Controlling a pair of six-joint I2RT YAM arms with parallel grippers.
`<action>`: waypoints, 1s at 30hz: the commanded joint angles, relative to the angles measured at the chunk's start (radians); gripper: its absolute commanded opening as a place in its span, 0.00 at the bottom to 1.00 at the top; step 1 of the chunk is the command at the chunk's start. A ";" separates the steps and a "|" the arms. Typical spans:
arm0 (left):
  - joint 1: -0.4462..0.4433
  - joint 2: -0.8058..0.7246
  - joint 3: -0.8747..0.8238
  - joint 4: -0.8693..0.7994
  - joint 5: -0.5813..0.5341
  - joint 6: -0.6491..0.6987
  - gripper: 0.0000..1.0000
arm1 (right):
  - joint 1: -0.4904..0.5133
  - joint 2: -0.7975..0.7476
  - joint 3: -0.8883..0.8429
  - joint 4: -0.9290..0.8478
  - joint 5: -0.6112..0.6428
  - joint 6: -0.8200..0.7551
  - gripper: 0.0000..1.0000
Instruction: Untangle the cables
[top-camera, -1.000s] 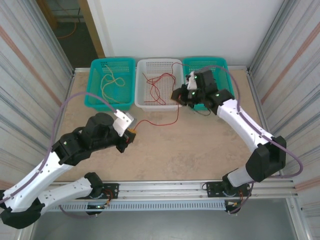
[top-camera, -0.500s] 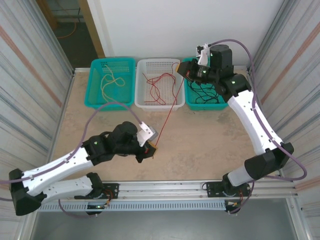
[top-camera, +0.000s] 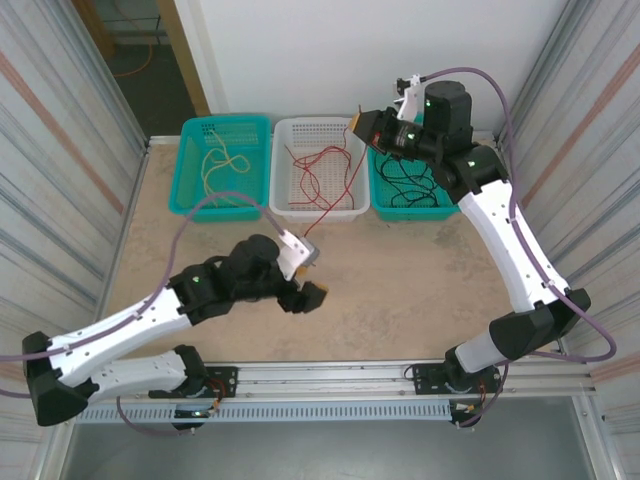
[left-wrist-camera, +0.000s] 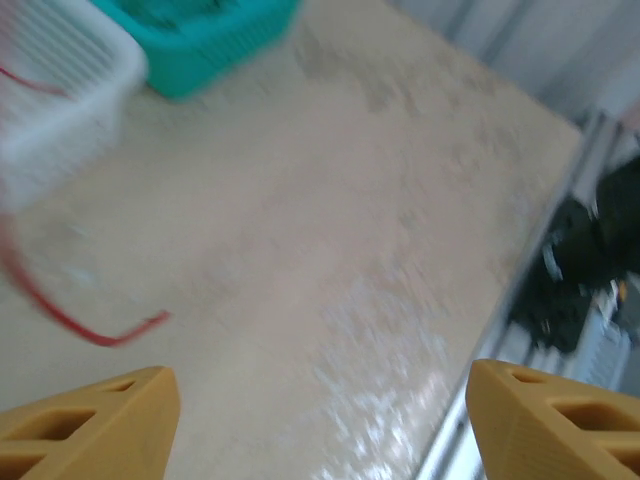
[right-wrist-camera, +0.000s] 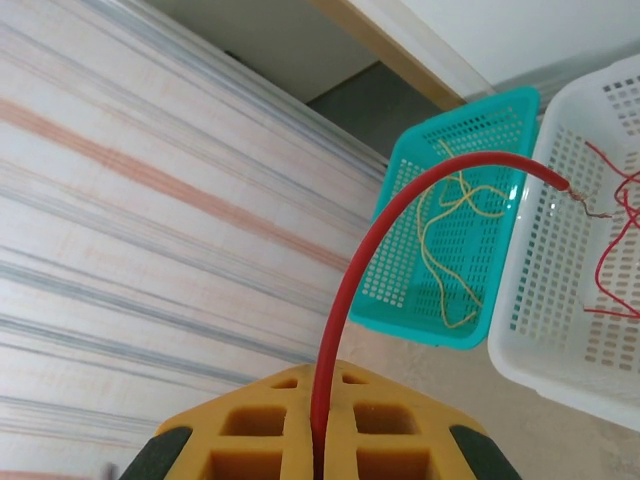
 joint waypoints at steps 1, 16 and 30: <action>0.053 -0.033 0.171 -0.042 -0.133 0.065 0.77 | 0.038 -0.034 0.033 -0.020 0.041 -0.074 0.00; 0.074 0.201 0.381 0.051 0.036 0.156 0.57 | 0.127 -0.021 0.031 -0.013 0.082 -0.104 0.00; 0.083 0.269 0.373 0.145 -0.019 0.114 0.06 | 0.148 -0.022 0.003 0.016 0.081 -0.090 0.00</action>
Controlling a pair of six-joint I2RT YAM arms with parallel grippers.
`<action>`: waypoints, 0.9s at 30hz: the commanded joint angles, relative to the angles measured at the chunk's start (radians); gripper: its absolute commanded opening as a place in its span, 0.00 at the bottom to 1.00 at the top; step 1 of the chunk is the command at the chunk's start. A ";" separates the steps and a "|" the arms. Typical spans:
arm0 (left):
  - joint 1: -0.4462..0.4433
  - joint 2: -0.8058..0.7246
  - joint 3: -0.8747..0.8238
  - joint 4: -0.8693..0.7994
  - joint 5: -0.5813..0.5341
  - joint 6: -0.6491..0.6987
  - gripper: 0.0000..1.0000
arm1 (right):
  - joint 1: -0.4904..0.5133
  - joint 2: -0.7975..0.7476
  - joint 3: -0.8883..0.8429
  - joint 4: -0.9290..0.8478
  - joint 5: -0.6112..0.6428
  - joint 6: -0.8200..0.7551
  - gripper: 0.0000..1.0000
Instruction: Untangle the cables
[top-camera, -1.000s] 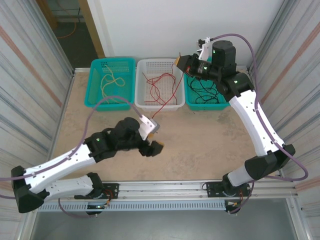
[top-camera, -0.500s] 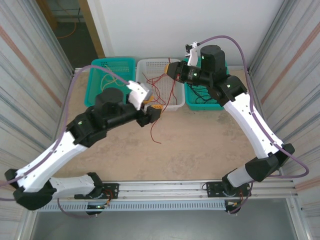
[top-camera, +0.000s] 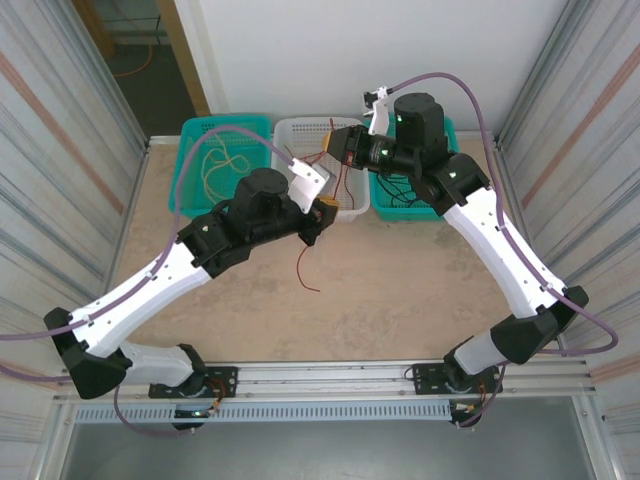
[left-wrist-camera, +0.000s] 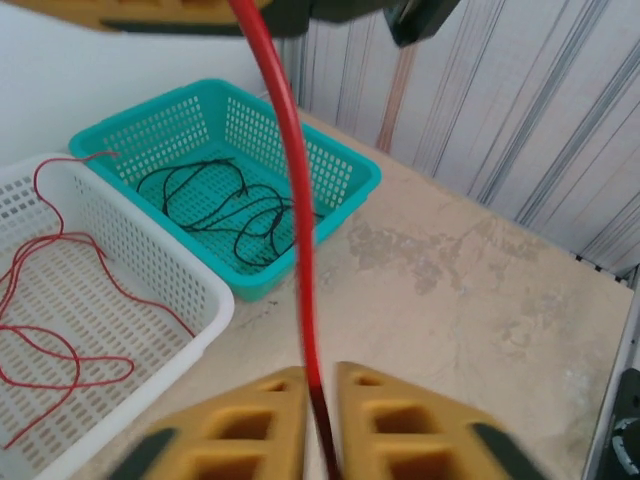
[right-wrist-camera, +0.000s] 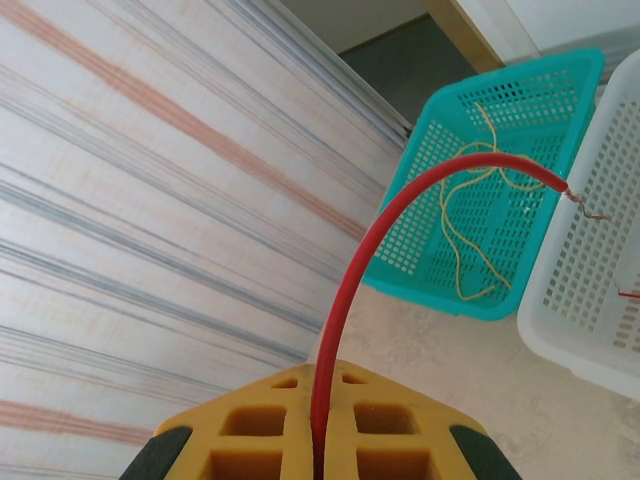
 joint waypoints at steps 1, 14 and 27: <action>0.012 -0.016 -0.007 0.063 -0.008 -0.015 0.02 | 0.007 -0.019 0.003 0.039 0.003 -0.015 0.00; 0.039 -0.098 -0.086 0.111 -0.084 -0.065 0.00 | -0.038 -0.069 -0.091 0.066 0.023 0.017 0.00; 0.152 -0.191 -0.142 0.149 -0.031 -0.171 0.00 | -0.046 -0.167 -0.314 0.051 0.135 0.002 0.29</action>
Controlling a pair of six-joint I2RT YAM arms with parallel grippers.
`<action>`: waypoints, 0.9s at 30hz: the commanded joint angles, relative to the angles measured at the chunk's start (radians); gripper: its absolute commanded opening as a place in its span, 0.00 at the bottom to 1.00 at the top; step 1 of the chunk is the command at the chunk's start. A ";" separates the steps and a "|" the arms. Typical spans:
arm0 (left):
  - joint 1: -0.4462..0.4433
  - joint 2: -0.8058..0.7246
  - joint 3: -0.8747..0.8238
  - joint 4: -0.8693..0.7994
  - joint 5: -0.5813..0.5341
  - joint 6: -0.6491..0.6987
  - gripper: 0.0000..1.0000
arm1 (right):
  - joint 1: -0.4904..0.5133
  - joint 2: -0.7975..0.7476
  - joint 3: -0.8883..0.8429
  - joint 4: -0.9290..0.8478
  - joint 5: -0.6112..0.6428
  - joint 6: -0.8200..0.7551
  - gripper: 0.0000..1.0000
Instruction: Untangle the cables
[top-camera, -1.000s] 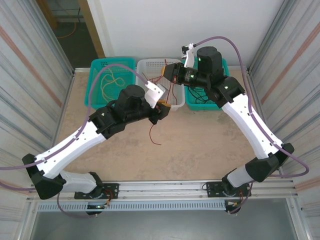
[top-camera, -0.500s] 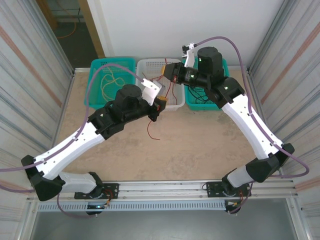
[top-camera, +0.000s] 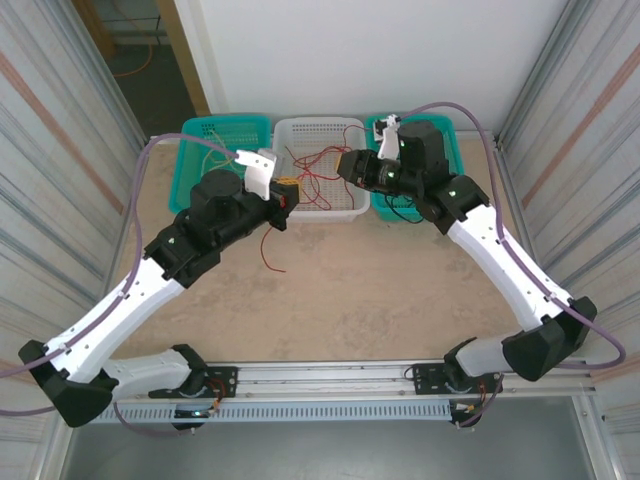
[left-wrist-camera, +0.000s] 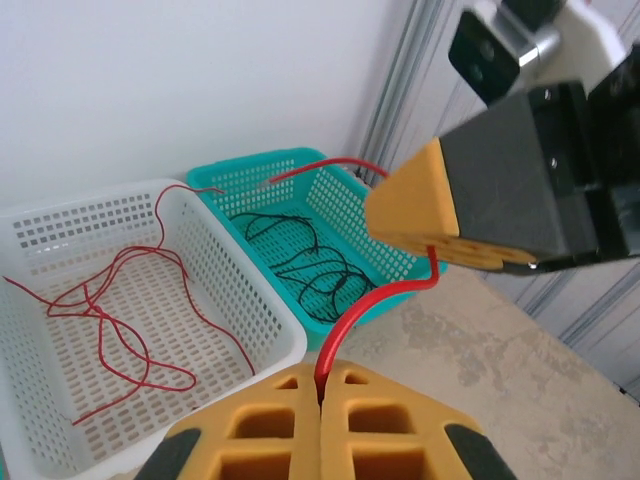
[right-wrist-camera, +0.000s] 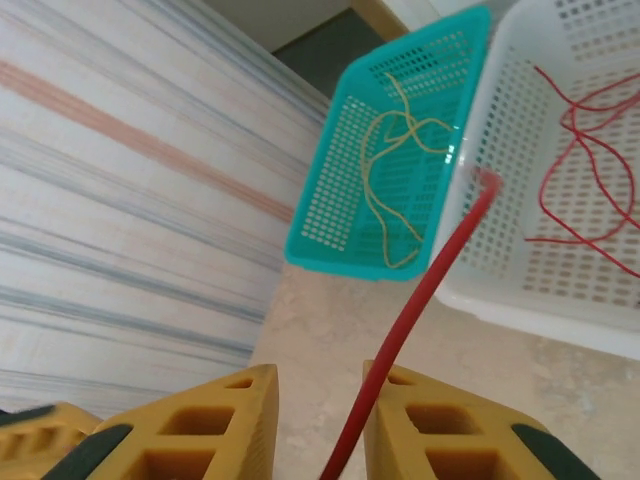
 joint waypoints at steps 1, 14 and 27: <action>0.003 -0.024 0.004 0.020 0.008 -0.019 0.00 | -0.008 -0.053 -0.036 -0.016 0.069 -0.011 0.29; 0.068 0.043 0.100 -0.017 0.042 0.030 0.00 | -0.045 -0.296 -0.301 -0.180 0.231 -0.055 0.41; 0.127 0.287 0.433 0.037 0.060 0.103 0.00 | -0.079 -0.516 -0.442 -0.297 0.329 -0.057 0.45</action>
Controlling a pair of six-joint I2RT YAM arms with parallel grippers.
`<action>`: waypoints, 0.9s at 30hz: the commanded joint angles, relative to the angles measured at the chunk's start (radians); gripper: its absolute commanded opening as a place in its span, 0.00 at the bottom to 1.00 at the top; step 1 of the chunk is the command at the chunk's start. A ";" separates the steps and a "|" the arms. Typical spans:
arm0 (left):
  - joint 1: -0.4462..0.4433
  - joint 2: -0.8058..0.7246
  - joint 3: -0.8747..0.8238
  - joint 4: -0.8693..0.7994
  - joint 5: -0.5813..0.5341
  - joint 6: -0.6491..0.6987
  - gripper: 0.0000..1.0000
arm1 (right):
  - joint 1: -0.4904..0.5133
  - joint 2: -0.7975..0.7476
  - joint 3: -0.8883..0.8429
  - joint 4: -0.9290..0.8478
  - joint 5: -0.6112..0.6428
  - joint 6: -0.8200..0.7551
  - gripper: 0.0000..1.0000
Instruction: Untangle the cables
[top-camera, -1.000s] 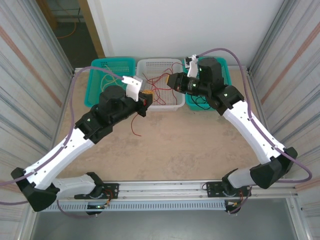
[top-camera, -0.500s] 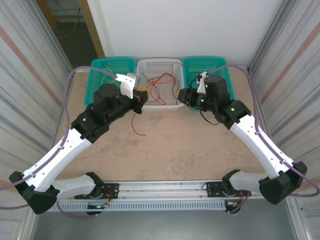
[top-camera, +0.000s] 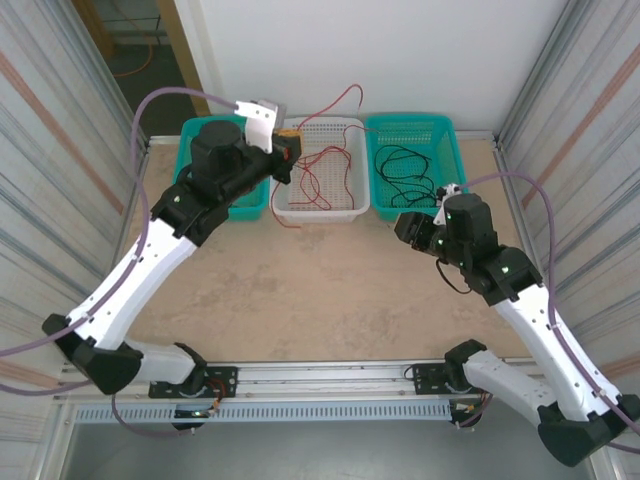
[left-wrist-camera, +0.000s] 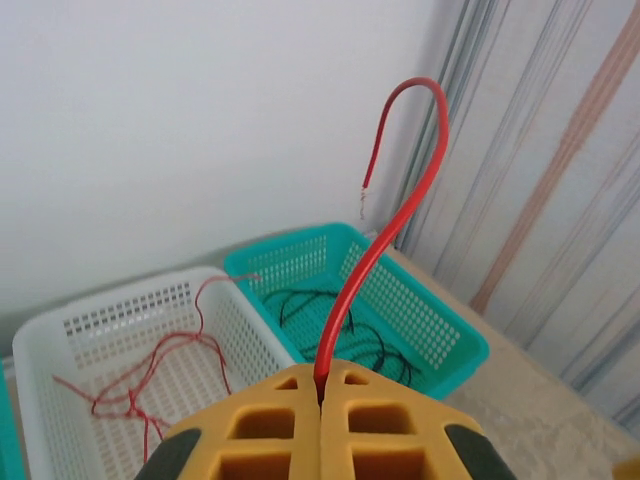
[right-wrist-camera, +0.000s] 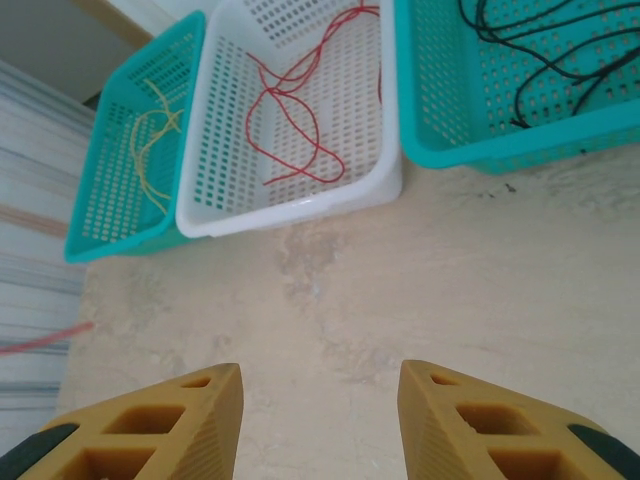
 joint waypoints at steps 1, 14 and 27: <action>0.021 0.067 0.119 0.063 0.019 0.032 0.00 | -0.004 -0.026 -0.009 -0.041 0.037 -0.019 0.45; 0.165 0.407 0.302 0.254 0.029 -0.136 0.00 | -0.007 -0.110 0.000 -0.134 0.098 -0.052 0.47; 0.187 0.515 0.217 0.251 -0.009 -0.248 0.59 | -0.060 -0.122 0.034 -0.166 0.115 -0.098 0.48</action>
